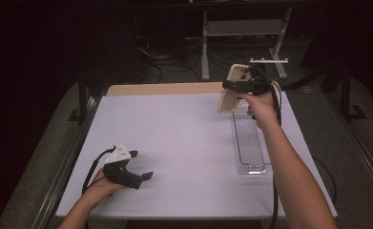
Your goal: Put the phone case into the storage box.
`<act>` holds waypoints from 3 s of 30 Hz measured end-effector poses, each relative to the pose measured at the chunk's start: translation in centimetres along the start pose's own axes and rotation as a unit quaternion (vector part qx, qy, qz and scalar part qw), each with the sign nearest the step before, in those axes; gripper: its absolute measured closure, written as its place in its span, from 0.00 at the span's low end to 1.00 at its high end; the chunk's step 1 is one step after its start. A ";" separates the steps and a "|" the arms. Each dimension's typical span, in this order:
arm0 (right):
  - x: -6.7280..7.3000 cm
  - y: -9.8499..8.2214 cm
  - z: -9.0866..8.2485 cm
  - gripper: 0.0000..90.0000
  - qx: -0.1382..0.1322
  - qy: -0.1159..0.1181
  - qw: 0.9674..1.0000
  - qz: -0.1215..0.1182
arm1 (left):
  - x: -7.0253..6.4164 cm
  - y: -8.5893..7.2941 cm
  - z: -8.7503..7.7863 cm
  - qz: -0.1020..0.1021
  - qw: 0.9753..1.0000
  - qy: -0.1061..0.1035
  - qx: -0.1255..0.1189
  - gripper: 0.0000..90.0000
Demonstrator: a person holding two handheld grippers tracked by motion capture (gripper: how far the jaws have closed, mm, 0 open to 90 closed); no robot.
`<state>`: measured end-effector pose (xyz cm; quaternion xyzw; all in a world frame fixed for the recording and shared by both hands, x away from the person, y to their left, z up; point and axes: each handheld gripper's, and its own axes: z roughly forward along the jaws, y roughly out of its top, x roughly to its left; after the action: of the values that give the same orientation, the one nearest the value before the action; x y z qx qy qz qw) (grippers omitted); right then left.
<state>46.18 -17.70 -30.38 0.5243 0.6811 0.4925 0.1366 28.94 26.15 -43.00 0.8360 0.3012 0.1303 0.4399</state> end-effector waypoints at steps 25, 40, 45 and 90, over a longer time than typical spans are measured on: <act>-3.4 0.0 1.6 0.12 0.055 -0.140 0.988 -0.013 | -0.1 0.0 0.1 -0.002 1.000 -0.004 0.008 0.00; -3.9 -1.0 3.4 0.12 0.105 -0.175 0.979 -0.005 | -0.3 -0.1 0.2 0.001 1.000 -0.004 0.016 0.00; -4.4 -1.5 4.2 0.12 0.123 -0.186 0.975 -0.004 | -0.3 -0.1 0.2 0.006 1.000 -0.004 0.018 0.00; -5.5 -2.4 7.6 0.03 0.147 -0.175 0.974 0.008 | -0.6 -0.2 0.6 0.009 0.999 -0.014 0.028 0.00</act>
<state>52.36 -18.28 -37.76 0.6224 0.7070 0.2891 0.1711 28.67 25.46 -43.44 0.8523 0.2908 0.1140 0.4194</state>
